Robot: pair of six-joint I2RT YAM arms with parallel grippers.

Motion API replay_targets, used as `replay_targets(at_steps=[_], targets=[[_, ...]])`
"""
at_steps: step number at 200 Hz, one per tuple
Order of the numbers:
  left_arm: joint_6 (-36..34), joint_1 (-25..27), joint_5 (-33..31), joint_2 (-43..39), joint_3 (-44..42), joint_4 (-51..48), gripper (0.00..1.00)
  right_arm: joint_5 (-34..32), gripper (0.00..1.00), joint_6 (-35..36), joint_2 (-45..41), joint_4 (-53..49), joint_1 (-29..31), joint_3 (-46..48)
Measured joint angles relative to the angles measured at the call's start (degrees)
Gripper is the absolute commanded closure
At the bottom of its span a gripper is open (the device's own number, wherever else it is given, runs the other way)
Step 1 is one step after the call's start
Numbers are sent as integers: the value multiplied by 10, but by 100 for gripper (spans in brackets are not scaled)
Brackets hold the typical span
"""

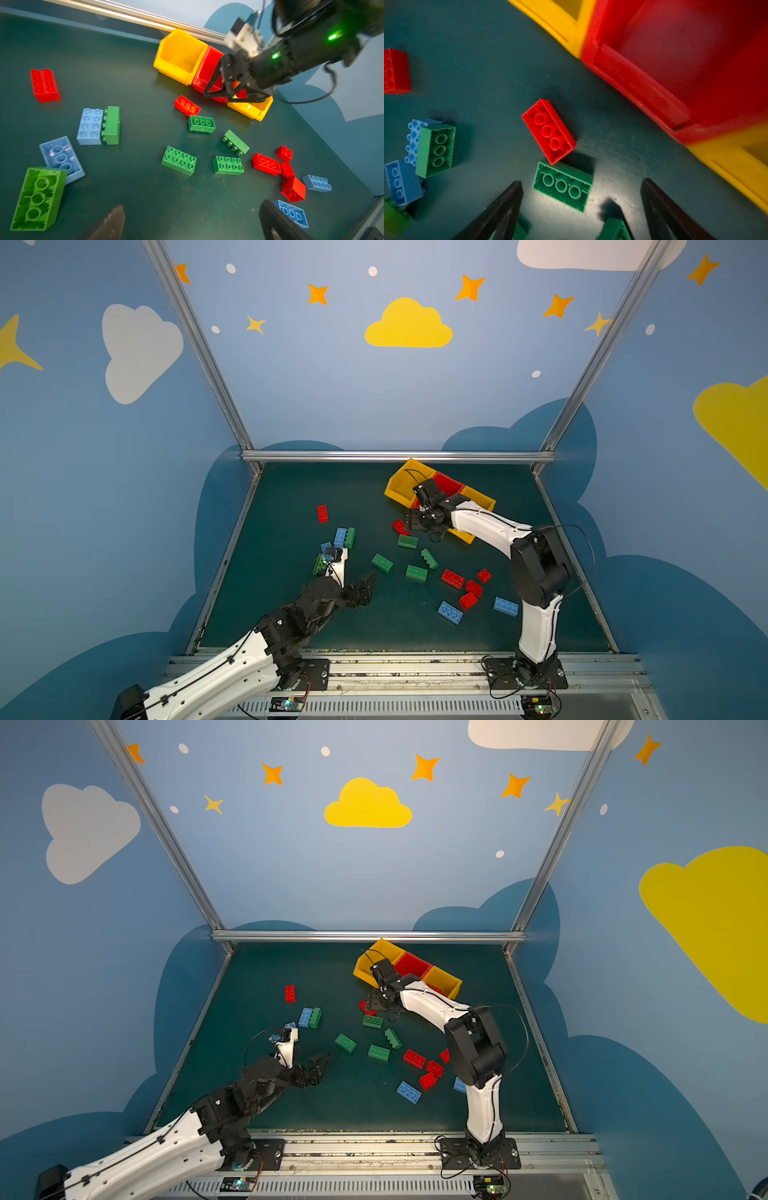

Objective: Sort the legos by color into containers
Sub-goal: 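Move the right gripper down to another red brick near the bins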

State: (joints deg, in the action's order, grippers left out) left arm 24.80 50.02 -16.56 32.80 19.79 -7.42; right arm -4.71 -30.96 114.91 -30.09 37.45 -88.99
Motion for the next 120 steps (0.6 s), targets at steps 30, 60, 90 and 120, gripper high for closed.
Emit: replay_targets(at_steps=[30, 60, 90, 120], targets=[[12, 0, -16, -41, -10, -33, 0, 3, 13, 26, 69, -11, 19, -73], [17, 0, -27, -55, -11, -47, 0, 5, 13, 58, 110, -28, 20, -128], [18, 0, -35, -45, -12, -48, 0, 14, 15, 85, 134, -42, 20, -162], [18, 0, -37, -17, -12, -45, 0, 34, 20, 105, 156, -49, 20, -179]])
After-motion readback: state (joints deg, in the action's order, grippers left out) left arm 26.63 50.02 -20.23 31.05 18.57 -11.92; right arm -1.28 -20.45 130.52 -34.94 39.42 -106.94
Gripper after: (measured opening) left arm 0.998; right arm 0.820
